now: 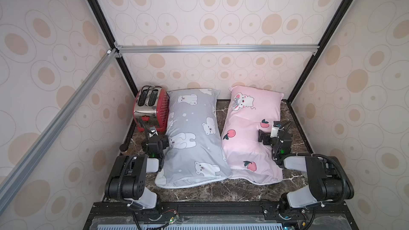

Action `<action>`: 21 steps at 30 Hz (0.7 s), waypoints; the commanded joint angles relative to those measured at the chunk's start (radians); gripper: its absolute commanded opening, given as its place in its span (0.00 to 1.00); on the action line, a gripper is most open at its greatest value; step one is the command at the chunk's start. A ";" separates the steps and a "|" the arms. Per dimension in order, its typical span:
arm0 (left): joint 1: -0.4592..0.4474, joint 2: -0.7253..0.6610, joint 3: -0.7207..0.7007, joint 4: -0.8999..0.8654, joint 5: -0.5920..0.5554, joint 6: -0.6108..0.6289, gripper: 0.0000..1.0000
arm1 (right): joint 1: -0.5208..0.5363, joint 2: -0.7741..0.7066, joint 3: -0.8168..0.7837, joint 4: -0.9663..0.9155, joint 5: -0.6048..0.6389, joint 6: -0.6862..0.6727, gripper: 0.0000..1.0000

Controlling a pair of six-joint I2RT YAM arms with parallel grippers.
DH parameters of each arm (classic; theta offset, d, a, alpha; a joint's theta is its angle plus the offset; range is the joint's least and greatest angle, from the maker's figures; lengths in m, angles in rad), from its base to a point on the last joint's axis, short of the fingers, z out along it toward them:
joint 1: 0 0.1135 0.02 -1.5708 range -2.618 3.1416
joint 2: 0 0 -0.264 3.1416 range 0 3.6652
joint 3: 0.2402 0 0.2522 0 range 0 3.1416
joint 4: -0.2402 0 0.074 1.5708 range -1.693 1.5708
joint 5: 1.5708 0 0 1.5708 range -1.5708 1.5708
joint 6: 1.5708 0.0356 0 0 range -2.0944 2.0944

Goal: Zip up pillowcases
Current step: Adjust the pillowcase at the center of the board.

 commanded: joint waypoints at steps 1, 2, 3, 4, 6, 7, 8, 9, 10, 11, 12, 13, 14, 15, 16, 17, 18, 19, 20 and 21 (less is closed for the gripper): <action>-0.008 0.009 0.037 0.052 -0.021 0.034 0.99 | 0.014 0.040 0.008 -0.052 0.001 -0.057 1.00; -0.008 0.009 0.037 0.052 -0.021 0.034 0.99 | 0.014 0.040 0.008 -0.052 -0.001 -0.056 1.00; -0.008 0.008 0.037 0.052 -0.021 0.034 0.99 | 0.014 0.039 0.009 -0.053 0.000 -0.058 1.00; -0.008 0.009 0.037 0.053 -0.021 0.034 0.99 | 0.015 0.041 0.008 -0.052 0.000 -0.057 1.00; -0.008 0.009 0.037 0.052 -0.020 0.034 0.99 | 0.012 0.041 0.010 -0.052 -0.001 -0.057 1.00; -0.008 0.008 0.037 0.052 -0.020 0.034 0.99 | 0.013 0.040 0.010 -0.054 0.000 -0.057 1.00; -0.008 0.008 0.037 0.053 -0.021 0.034 0.99 | 0.013 0.040 0.011 -0.054 0.000 -0.057 1.00; -0.008 0.008 0.037 0.052 -0.021 0.035 0.99 | 0.012 0.039 0.010 -0.055 0.000 -0.057 1.00; -0.008 0.009 0.037 0.052 -0.021 0.035 0.99 | 0.013 0.038 0.008 -0.054 -0.001 -0.057 1.00; -0.008 0.008 0.037 0.051 -0.021 0.034 0.99 | 0.013 0.038 0.008 -0.055 0.000 -0.057 1.00; -0.008 0.009 0.038 0.052 -0.021 0.035 0.99 | 0.013 0.038 0.009 -0.053 -0.001 -0.057 1.00; -0.008 0.010 0.038 0.051 -0.021 0.034 0.99 | 0.013 0.039 0.009 -0.054 0.000 -0.057 1.00; -0.008 0.010 0.038 0.051 -0.020 0.034 0.99 | 0.012 0.039 0.008 -0.055 -0.001 -0.056 1.00; -0.007 0.010 0.038 0.050 -0.020 0.034 0.99 | 0.012 0.039 0.008 -0.054 -0.001 -0.057 1.00; -0.008 0.010 0.039 0.049 -0.020 0.034 0.99 | 0.013 0.038 0.008 -0.054 0.000 -0.058 1.00; -0.008 0.010 0.040 0.049 -0.020 0.035 0.99 | 0.013 0.038 0.010 -0.060 0.000 -0.059 1.00; -0.008 0.010 0.040 0.049 -0.021 0.034 0.99 | 0.013 0.038 0.011 -0.061 0.003 -0.057 1.00; -0.008 0.011 0.040 0.048 -0.021 0.032 0.99 | 0.013 0.038 0.011 -0.059 0.005 -0.057 1.00; -0.008 0.011 0.040 0.048 -0.020 0.033 0.99 | 0.012 0.039 0.011 -0.059 0.005 -0.057 1.00; -0.007 0.011 0.041 0.045 -0.021 0.032 0.99 | 0.013 0.038 0.011 -0.059 0.004 -0.057 1.00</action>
